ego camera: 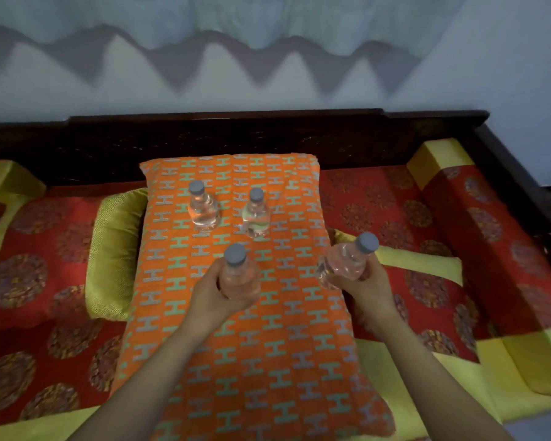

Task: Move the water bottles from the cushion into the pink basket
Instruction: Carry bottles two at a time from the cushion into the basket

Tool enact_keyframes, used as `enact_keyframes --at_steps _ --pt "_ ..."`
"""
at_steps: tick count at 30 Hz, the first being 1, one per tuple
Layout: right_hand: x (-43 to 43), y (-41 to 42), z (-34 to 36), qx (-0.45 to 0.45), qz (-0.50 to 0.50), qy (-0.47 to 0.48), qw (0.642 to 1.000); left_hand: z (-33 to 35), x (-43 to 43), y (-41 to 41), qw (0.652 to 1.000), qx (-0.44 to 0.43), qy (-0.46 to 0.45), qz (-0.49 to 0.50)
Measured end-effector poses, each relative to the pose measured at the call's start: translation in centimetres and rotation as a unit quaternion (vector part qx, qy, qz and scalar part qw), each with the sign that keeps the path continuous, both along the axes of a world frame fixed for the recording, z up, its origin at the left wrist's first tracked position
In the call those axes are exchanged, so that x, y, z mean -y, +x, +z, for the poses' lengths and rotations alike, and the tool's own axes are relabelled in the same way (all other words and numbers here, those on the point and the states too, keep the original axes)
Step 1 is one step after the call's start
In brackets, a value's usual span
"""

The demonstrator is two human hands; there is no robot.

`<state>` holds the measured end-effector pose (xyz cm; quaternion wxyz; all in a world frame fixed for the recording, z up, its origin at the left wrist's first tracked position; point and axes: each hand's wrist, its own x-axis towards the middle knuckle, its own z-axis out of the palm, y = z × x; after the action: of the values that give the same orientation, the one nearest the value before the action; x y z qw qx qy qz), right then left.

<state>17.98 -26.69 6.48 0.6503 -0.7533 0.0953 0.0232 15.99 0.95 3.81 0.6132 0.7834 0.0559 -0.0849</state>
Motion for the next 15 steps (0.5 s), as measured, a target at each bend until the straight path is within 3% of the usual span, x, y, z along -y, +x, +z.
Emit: enact_keyframes --at_steps 7,15 --pt "4.9 -11.2 3.7 0.004 -0.104 -0.032 0.994 5.0 4.0 -5.6 0.998 0.045 -0.035 -0.003" --pt "17.0 -23.1 9.0 0.019 -0.264 -0.04 0.964 9.9 15.9 -9.4 0.99 0.056 -0.068 -0.114"
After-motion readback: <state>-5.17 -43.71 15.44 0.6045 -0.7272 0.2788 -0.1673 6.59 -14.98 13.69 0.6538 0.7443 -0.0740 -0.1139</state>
